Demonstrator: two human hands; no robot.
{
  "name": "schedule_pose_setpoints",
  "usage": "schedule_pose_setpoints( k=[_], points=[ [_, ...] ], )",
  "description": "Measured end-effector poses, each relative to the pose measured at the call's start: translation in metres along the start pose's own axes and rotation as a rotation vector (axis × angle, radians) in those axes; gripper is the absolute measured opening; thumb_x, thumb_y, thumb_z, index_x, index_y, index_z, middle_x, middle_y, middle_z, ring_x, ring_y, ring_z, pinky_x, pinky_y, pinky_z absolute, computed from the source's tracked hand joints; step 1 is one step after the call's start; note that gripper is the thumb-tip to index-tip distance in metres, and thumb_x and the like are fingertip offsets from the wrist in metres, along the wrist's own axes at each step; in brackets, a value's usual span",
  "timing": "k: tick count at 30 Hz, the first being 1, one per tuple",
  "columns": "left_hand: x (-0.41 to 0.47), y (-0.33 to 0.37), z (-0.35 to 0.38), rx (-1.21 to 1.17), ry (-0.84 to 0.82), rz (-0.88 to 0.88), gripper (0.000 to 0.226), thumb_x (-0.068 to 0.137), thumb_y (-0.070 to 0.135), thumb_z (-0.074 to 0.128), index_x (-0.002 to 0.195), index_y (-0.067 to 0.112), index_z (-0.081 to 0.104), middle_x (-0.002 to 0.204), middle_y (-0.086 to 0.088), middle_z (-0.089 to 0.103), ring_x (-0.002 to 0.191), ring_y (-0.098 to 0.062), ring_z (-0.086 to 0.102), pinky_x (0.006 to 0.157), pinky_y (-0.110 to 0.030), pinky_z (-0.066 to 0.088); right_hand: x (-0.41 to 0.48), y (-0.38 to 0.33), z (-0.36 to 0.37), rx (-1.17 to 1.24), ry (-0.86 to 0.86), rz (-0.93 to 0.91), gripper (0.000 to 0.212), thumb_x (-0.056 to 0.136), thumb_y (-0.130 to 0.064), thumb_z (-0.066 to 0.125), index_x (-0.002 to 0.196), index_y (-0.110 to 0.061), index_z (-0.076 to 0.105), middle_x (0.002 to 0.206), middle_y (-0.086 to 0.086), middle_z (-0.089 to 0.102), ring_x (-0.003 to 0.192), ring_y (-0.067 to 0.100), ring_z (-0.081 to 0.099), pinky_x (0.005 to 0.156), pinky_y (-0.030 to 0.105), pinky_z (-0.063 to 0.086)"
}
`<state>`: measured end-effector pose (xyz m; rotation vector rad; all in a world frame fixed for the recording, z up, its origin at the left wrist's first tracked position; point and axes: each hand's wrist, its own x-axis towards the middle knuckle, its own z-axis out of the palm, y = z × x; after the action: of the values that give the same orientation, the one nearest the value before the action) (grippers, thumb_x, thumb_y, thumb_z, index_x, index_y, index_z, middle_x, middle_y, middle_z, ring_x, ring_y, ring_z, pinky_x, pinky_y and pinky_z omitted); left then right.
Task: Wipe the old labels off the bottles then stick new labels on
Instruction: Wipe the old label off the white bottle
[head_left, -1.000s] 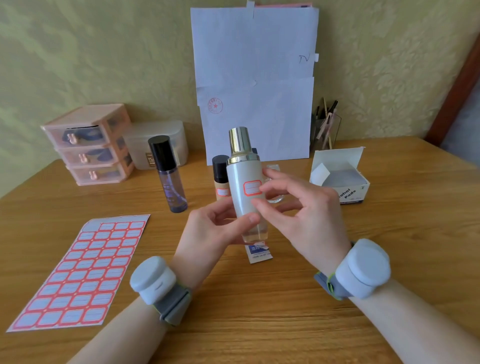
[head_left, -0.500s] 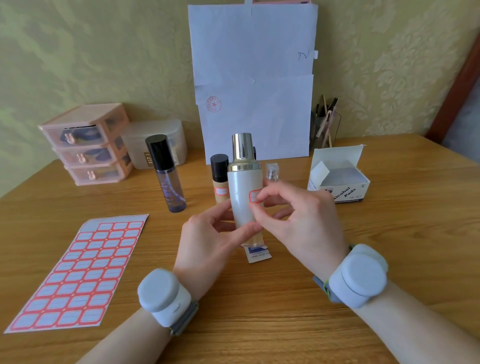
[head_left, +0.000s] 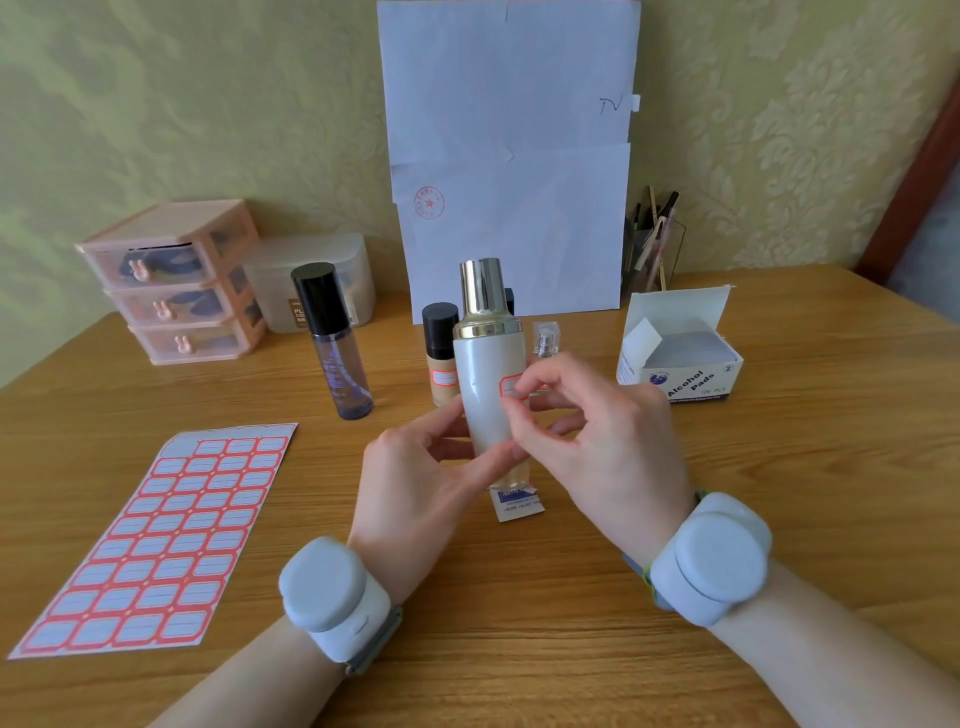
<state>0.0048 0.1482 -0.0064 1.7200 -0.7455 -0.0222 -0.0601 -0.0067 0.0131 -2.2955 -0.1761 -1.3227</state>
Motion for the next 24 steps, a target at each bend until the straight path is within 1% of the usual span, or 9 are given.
schedule_pose_setpoints(
  k=[3, 6, 9, 12, 15, 17, 20, 22, 24],
  points=[
    [-0.0009, 0.0008, 0.0001, 0.016, 0.007, 0.004, 0.050, 0.076, 0.052, 0.077, 0.122, 0.032, 0.071, 0.096, 0.013, 0.078, 0.086, -0.007, 0.075, 0.075, -0.038, 0.063, -0.0001, -0.0008, 0.0007, -0.008, 0.003, -0.004, 0.022, 0.089, -0.032, 0.066, 0.093, -0.011, 0.070, 0.082, 0.002, 0.076, 0.069, 0.015, 0.074, 0.050, 0.033, 0.059],
    [-0.0020, 0.0021, 0.0007, 0.039, 0.011, 0.012, 0.052, 0.076, 0.054, 0.076, 0.123, 0.033, 0.070, 0.096, 0.015, 0.078, 0.087, -0.005, 0.075, 0.076, -0.038, 0.063, -0.0006, -0.0021, 0.0005, -0.018, 0.003, 0.000, 0.020, 0.088, -0.030, 0.069, 0.093, -0.010, 0.069, 0.082, 0.003, 0.076, 0.069, 0.016, 0.074, 0.051, 0.033, 0.059],
    [-0.0020, 0.0029, 0.0007, 0.069, 0.029, 0.025, 0.051, 0.076, 0.053, 0.075, 0.122, 0.033, 0.071, 0.094, 0.016, 0.078, 0.086, -0.003, 0.074, 0.076, -0.035, 0.063, -0.0006, -0.0039, 0.0007, -0.032, 0.014, -0.010, 0.017, 0.089, -0.026, 0.071, 0.093, -0.009, 0.068, 0.079, 0.003, 0.075, 0.068, 0.017, 0.073, 0.050, 0.033, 0.058],
    [-0.0021, 0.0042, 0.0017, 0.083, 0.040, 0.030, 0.046, 0.078, 0.053, 0.074, 0.119, 0.033, 0.072, 0.092, 0.017, 0.078, 0.085, 0.000, 0.074, 0.075, -0.030, 0.062, -0.0011, -0.0052, 0.0008, -0.054, 0.032, -0.031, 0.014, 0.088, -0.022, 0.073, 0.093, -0.009, 0.069, 0.076, 0.002, 0.074, 0.062, 0.016, 0.071, 0.048, 0.032, 0.057],
    [-0.0015, 0.0054, 0.0018, 0.088, 0.040, 0.025, 0.042, 0.078, 0.050, 0.075, 0.117, 0.033, 0.073, 0.090, 0.017, 0.077, 0.085, 0.000, 0.074, 0.075, -0.029, 0.062, -0.0013, -0.0064, 0.0012, -0.095, 0.036, -0.055, 0.012, 0.087, -0.018, 0.075, 0.093, -0.009, 0.070, 0.073, 0.002, 0.073, 0.059, 0.016, 0.070, 0.047, 0.032, 0.057],
    [-0.0020, 0.0051, 0.0014, 0.084, 0.036, 0.021, 0.044, 0.077, 0.050, 0.076, 0.117, 0.033, 0.073, 0.092, 0.017, 0.078, 0.084, 0.000, 0.074, 0.075, -0.031, 0.063, -0.0011, -0.0056, 0.0010, -0.106, 0.036, -0.056, 0.010, 0.088, -0.016, 0.074, 0.093, -0.008, 0.070, 0.073, 0.001, 0.074, 0.058, 0.016, 0.070, 0.047, 0.033, 0.056],
    [-0.0013, 0.0044, 0.0012, 0.059, 0.029, -0.008, 0.048, 0.073, 0.053, 0.078, 0.117, 0.035, 0.072, 0.093, 0.014, 0.078, 0.084, -0.004, 0.075, 0.075, -0.038, 0.063, 0.0007, -0.0024, -0.0011, -0.071, 0.064, -0.037, 0.009, 0.093, -0.014, 0.065, 0.094, -0.006, 0.068, 0.077, 0.000, 0.075, 0.064, 0.015, 0.072, 0.050, 0.033, 0.057],
    [-0.0001, 0.0036, 0.0009, 0.017, 0.017, -0.030, 0.045, 0.073, 0.054, 0.079, 0.114, 0.036, 0.074, 0.092, 0.010, 0.079, 0.083, -0.011, 0.076, 0.075, -0.045, 0.063, 0.0010, -0.0023, -0.0008, -0.038, 0.045, -0.019, 0.014, 0.093, -0.020, 0.063, 0.097, -0.007, 0.066, 0.083, 0.000, 0.076, 0.069, 0.013, 0.073, 0.051, 0.033, 0.058],
    [0.0013, 0.0038, 0.0000, -0.016, 0.018, -0.045, 0.040, 0.074, 0.056, 0.076, 0.109, 0.038, 0.075, 0.091, 0.008, 0.079, 0.081, -0.014, 0.077, 0.074, -0.048, 0.063, -0.0004, -0.0038, 0.0013, -0.014, 0.005, 0.015, 0.021, 0.092, -0.029, 0.064, 0.100, -0.009, 0.065, 0.086, 0.001, 0.076, 0.072, 0.016, 0.074, 0.054, 0.034, 0.059]
  ],
)
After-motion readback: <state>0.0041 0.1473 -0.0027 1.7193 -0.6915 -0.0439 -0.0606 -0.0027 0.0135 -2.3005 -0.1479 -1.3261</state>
